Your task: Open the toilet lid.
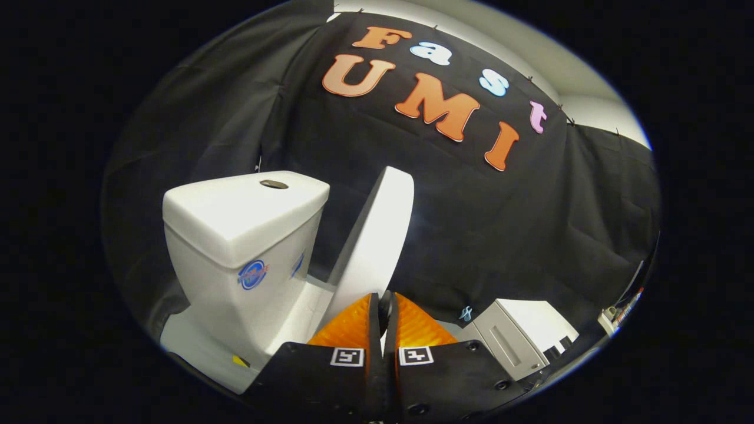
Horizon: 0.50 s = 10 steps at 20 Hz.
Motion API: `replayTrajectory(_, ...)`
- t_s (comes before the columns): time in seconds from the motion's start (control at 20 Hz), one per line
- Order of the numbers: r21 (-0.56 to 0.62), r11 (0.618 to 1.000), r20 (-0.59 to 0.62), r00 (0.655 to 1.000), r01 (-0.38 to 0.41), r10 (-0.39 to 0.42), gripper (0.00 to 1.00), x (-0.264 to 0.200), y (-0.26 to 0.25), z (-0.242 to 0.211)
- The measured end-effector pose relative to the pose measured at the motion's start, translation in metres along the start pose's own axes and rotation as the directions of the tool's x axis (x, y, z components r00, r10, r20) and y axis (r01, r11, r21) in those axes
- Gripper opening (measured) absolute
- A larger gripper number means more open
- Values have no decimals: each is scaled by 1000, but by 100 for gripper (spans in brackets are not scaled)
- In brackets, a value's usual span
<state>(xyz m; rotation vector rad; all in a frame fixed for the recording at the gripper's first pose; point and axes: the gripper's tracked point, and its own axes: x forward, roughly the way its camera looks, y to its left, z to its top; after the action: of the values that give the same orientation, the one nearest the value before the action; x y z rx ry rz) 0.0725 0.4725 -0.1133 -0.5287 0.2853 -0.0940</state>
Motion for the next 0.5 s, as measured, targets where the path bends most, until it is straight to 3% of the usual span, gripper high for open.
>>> replayTrajectory(0.3, -133, 990, 42, 998, -41, 47, 8, -10, 75, 20)
replayTrajectory(0.4, -163, 987, 41, 999, 12, -6, 8, -16, 71, 17)
replayTrajectory(0.5, -146, 989, 39, 999, 16, -10, 8, -11, 71, 17)
